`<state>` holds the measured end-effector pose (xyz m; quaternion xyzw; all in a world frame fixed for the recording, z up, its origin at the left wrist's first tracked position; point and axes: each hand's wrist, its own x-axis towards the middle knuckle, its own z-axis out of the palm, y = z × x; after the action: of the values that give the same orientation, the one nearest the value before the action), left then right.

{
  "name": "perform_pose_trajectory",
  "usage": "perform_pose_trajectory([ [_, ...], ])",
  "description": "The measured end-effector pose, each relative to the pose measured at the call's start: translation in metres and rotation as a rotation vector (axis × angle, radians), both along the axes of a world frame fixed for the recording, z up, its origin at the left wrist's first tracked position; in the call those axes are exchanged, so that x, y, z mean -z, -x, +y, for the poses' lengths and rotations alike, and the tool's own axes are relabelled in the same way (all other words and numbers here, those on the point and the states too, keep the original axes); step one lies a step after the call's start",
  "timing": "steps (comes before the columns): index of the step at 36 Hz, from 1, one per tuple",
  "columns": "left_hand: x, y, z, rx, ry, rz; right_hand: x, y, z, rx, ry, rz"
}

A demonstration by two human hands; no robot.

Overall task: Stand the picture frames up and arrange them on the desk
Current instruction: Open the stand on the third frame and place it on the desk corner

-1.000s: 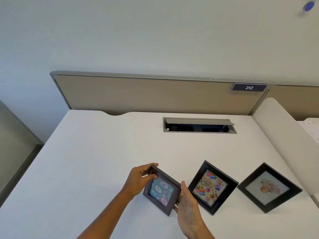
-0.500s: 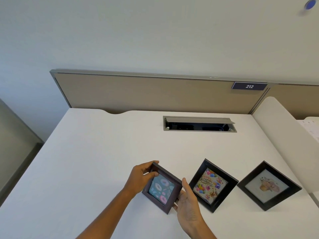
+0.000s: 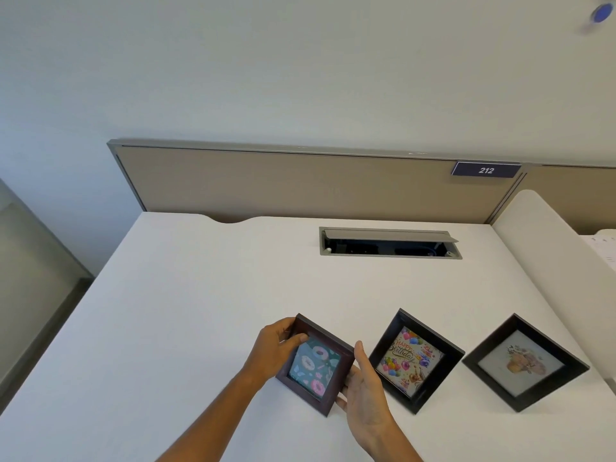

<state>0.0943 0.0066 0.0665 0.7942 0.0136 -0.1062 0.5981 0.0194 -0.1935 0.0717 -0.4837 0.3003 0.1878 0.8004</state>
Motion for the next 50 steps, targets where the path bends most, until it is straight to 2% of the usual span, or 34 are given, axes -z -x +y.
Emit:
perform_pose_trajectory([
  [16,0.002,0.031,0.001,-0.099,0.022,0.092,0.014,0.012,-0.002,-0.122,-0.004,-0.047],
  [30,0.011,0.036,-0.003,-0.115,-0.139,0.057,0.015,0.006,-0.012,-0.193,0.04,-0.087],
  [40,0.008,0.041,0.012,-0.187,-0.131,0.007,0.001,-0.026,-0.009,-0.336,0.106,-0.171],
  [50,-0.001,0.022,0.069,-0.317,-0.07,-0.03,-0.028,-0.081,0.051,-0.445,0.192,-0.191],
])
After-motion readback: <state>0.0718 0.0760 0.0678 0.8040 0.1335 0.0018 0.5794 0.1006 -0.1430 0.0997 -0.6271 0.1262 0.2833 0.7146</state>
